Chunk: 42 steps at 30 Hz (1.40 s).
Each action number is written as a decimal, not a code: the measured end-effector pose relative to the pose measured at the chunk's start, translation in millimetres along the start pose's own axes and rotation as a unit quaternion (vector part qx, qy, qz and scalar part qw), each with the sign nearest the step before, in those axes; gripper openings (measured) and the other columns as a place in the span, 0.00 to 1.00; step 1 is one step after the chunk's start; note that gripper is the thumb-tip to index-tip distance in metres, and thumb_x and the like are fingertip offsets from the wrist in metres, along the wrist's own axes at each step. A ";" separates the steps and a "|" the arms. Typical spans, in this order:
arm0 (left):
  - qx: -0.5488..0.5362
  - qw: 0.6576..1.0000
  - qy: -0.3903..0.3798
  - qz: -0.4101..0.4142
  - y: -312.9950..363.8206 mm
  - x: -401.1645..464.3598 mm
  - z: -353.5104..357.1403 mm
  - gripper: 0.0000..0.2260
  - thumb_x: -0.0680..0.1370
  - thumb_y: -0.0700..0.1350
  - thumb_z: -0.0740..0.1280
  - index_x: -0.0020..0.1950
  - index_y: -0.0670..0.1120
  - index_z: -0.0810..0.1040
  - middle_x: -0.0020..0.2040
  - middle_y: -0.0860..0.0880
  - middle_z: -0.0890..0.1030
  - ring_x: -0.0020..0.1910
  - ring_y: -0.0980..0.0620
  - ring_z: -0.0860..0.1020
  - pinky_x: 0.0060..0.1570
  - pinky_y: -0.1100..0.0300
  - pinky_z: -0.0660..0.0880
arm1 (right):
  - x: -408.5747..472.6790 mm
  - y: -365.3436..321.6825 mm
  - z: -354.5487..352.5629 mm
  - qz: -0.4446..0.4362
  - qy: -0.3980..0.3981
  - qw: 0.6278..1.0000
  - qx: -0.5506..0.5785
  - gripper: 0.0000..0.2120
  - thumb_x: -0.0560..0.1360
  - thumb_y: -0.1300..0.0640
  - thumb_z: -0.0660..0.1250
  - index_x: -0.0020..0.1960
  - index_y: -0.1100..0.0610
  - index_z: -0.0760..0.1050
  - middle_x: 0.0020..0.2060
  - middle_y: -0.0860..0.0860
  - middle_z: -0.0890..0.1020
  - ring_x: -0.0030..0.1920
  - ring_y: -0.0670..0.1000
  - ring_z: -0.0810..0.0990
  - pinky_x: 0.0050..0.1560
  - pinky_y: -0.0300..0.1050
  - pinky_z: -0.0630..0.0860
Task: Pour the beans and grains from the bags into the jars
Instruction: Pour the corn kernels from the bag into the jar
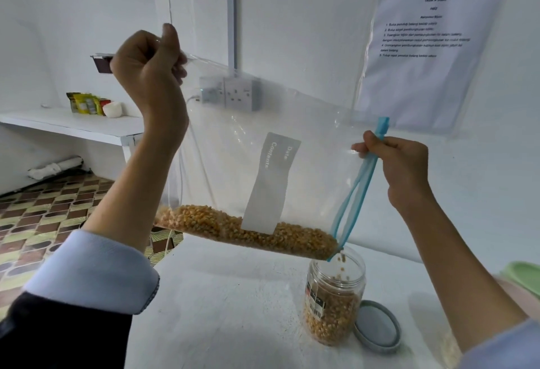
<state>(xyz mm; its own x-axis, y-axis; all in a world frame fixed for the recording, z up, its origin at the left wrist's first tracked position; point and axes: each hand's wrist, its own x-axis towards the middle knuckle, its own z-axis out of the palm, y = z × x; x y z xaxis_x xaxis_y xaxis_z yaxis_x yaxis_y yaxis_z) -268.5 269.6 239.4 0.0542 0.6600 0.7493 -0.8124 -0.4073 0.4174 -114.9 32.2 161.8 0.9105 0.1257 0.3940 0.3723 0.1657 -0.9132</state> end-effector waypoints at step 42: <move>0.023 0.996 0.038 0.074 -3.1 5.7 -8.2 0.18 0.74 0.42 0.68 0.27 0.51 0.65 0.23 0.52 0.70 0.24 0.52 0.69 0.28 0.61 0.65 | -25.1 -3.9 0.9 -0.017 0.044 0.997 0.055 0.05 0.73 0.57 0.71 0.38 0.55 0.80 0.30 0.44 0.84 0.37 0.41 0.81 0.46 0.30 0.72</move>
<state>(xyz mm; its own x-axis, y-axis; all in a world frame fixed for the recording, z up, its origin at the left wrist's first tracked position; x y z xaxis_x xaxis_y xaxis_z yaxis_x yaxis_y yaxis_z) -270.4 279.8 238.1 -0.1096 0.6360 0.7639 -0.7805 -0.5310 0.3301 -139.3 29.3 155.6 0.9115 0.0331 0.4099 0.3859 0.2758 -0.8804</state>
